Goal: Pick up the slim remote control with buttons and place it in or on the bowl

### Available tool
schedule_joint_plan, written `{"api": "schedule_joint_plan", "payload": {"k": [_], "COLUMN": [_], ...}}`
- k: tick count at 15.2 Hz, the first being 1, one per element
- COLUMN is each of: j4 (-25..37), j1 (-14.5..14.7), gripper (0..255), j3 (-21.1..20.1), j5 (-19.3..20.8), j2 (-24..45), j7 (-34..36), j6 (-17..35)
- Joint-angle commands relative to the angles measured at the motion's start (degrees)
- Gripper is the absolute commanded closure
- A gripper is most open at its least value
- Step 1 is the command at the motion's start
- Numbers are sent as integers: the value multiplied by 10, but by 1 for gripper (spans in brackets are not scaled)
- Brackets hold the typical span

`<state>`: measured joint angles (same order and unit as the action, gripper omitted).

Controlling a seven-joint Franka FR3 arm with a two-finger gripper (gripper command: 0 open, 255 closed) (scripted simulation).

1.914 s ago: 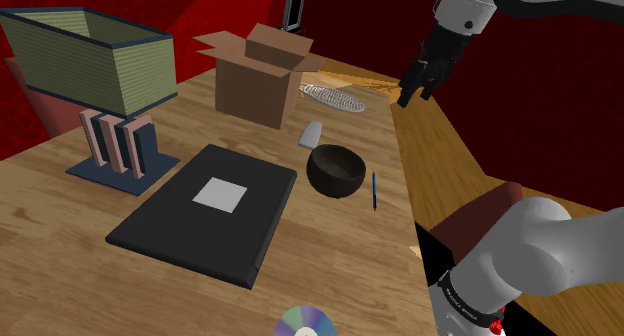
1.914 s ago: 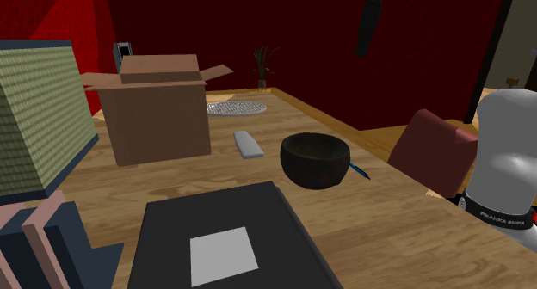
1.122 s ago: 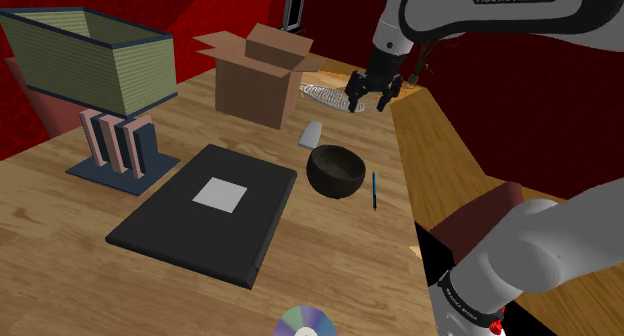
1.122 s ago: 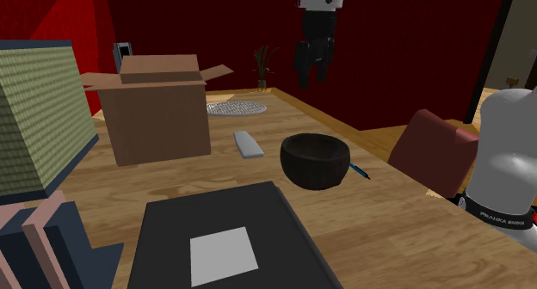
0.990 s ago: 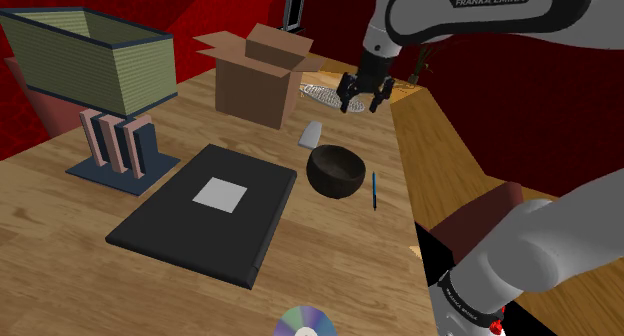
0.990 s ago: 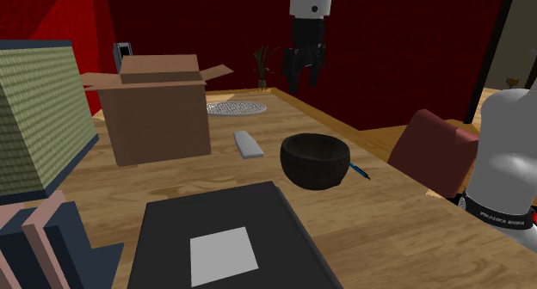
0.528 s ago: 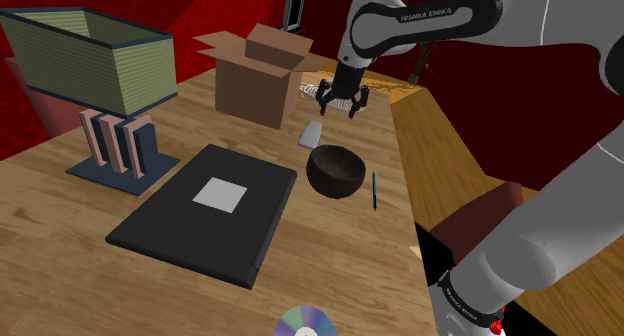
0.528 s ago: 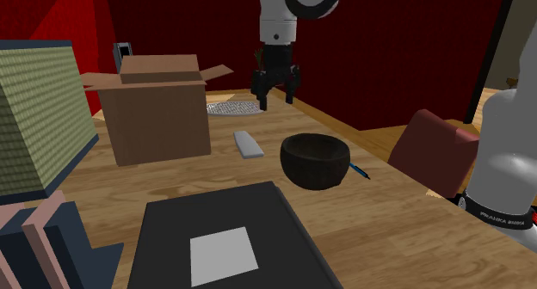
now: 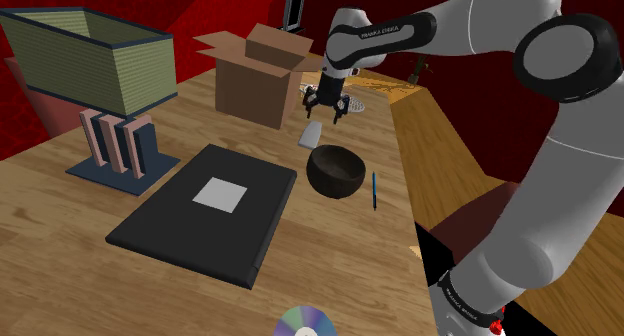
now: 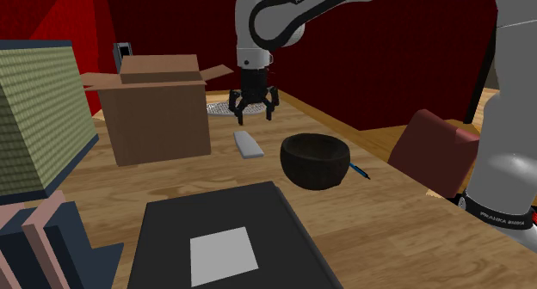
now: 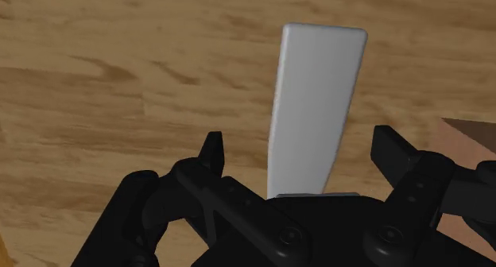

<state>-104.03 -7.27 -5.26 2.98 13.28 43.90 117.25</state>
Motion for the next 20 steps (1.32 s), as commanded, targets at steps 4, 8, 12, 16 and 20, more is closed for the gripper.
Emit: {"api": "schedule_joint_plan", "payload": {"k": [4,8,12,16,20], "j4": [98,90,76,76,76], "j1": [-7,-7,-6,-6,-6], "gripper": [0,0,0,0,0], "j3": [15,16,16,16,16], "j5": [-12,-12,-11,-11,-11], "j2": [110,122,137,137,137], "j7": [49,51,51,51,51], "j6": [6,25,54,54,54]}}
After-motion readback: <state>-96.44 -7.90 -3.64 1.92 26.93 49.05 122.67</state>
